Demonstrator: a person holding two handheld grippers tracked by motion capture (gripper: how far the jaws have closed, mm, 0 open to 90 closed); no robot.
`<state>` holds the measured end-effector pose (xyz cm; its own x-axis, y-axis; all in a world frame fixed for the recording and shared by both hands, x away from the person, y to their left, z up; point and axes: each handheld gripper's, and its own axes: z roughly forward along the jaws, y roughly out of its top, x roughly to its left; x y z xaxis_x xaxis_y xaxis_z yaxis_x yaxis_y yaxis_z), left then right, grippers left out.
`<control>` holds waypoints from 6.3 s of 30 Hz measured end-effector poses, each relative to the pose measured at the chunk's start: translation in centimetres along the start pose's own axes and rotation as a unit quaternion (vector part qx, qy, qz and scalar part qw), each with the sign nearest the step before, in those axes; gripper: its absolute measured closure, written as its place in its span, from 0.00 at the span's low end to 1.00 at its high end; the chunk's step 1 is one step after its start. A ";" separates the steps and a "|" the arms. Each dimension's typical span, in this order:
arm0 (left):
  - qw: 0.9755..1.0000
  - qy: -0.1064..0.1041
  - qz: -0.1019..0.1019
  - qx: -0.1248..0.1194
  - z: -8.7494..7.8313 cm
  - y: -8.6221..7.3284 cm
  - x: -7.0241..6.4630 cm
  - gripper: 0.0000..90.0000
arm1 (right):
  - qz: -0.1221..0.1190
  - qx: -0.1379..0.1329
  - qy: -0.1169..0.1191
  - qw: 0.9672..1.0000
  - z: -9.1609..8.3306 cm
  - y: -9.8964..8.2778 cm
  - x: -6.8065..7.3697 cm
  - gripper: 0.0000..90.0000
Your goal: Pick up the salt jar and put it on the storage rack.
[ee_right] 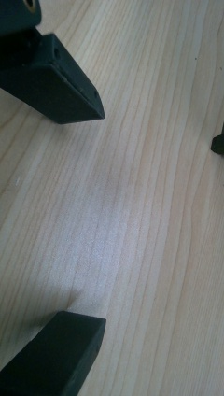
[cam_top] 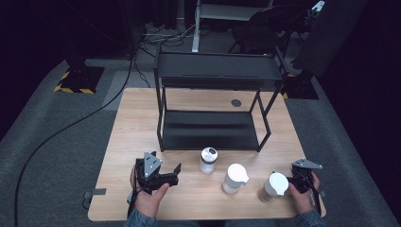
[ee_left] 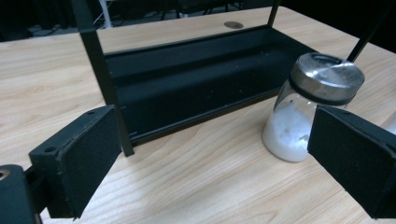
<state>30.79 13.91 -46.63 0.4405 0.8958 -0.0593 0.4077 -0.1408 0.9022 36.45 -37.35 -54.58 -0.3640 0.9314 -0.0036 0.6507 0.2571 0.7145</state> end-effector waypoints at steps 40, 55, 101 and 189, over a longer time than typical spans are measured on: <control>0.999 -0.030 0.002 -0.044 2.6 3.5 -3.1 0.03 | 0.000 0.000 -0.001 1.000 0.0 0.0 0.0 0.02; 0.997 -0.046 0.004 -0.054 4.3 3.8 -4.4 0.03 | 0.000 0.000 -0.001 1.000 0.0 0.0 0.0 0.02; 0.997 -0.076 0.011 -0.001 10.1 1.6 -7.7 0.06 | 0.001 0.000 -0.001 1.000 0.0 0.0 0.0 0.02; 0.998 -0.053 0.041 0.012 8.5 7.7 -3.6 0.34 | 0.000 0.000 -0.001 1.000 0.0 0.0 0.0 0.02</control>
<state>39.11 6.03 -43.07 0.5556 0.8309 -0.0313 0.3854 -0.2240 0.8952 36.47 -37.33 -54.58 -0.3632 0.9317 -0.0048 0.6507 0.2573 0.7144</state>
